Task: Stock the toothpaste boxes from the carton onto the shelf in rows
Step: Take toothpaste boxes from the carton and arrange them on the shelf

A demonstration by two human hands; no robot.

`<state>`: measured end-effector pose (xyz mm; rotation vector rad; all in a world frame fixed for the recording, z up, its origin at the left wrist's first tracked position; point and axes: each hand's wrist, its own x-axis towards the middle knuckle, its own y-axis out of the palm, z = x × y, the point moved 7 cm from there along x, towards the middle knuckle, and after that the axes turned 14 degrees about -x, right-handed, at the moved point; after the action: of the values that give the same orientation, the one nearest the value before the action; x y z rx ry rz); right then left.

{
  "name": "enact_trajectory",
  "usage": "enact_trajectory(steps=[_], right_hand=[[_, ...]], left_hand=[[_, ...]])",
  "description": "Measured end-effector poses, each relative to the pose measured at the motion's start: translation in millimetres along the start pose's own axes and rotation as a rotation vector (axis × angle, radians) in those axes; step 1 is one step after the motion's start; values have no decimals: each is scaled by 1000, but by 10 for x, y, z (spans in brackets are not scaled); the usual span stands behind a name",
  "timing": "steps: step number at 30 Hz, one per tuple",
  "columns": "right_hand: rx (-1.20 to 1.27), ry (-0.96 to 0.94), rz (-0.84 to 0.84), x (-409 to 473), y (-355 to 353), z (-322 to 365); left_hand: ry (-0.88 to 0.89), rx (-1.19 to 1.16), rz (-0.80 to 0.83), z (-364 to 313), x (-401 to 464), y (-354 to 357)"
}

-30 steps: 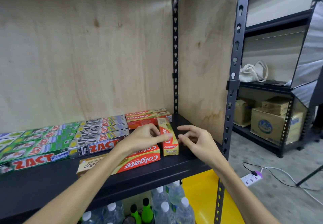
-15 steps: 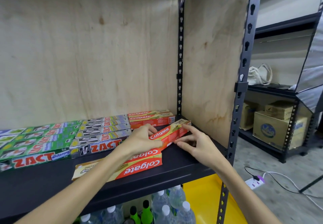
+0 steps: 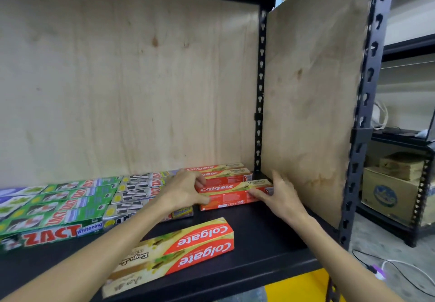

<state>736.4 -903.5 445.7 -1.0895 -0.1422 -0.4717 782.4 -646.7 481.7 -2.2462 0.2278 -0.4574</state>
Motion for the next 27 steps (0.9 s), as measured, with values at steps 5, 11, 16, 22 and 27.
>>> enact_trajectory(steps=[5, 11, 16, 22, 27], right_hand=[[202, 42, 18, 274, 133, -161], [271, -55, 34, 559, 265, -98], [234, -99, 23, 672, 322, -107], [209, -129, 29, 653, 334, -110], [141, -135, 29, 456, 272, -63]], left_hand=[[-41, -175, -27, 229, 174, -53], [-159, -234, -23, 452, 332, -104], [-206, -250, -23, 528, 391, -87], [-173, -211, -14, 495, 311, -71], [-153, -314, 79, 319, 214, -170]])
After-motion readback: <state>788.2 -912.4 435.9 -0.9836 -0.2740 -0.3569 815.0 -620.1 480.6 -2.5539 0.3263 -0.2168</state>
